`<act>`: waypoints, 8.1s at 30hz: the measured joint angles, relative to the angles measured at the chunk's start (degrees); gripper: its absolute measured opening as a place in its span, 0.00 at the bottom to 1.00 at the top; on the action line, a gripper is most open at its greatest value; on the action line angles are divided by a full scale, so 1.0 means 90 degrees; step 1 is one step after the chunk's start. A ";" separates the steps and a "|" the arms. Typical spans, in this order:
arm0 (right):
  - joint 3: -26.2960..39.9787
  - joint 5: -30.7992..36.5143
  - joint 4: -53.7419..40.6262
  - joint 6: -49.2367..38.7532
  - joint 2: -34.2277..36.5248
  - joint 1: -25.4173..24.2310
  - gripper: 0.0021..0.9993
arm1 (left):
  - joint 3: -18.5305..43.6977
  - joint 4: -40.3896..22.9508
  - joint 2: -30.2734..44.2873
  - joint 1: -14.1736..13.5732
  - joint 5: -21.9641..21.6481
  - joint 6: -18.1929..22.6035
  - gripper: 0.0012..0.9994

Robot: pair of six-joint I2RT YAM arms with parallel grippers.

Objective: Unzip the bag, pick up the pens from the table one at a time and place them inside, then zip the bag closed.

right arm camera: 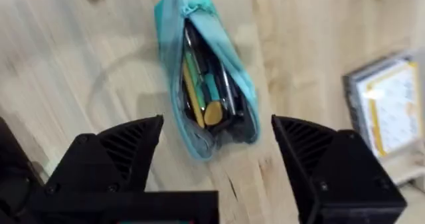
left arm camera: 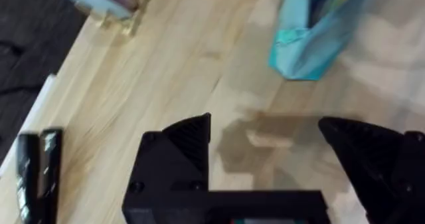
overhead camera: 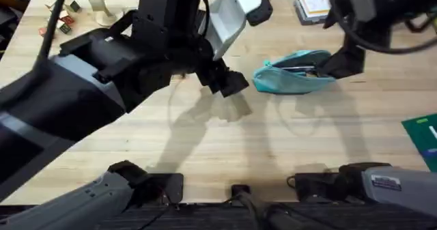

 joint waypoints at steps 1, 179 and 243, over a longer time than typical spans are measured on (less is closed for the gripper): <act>0.0000 0.0000 -0.0006 0.0056 -0.0147 0.0000 1.00 | 0.0000 0.0035 -0.0002 0.0000 -0.0162 -0.0080 0.99; -0.0024 -0.0002 -0.1719 0.2353 -0.4098 0.0352 1.00 | 0.1634 0.4345 0.3825 -0.2380 -0.0909 -0.4696 0.04; -0.0024 -0.0002 -0.1887 0.2355 -0.4099 0.0352 1.00 | 0.1773 0.1040 0.1130 -0.2411 -0.0964 -0.3131 0.95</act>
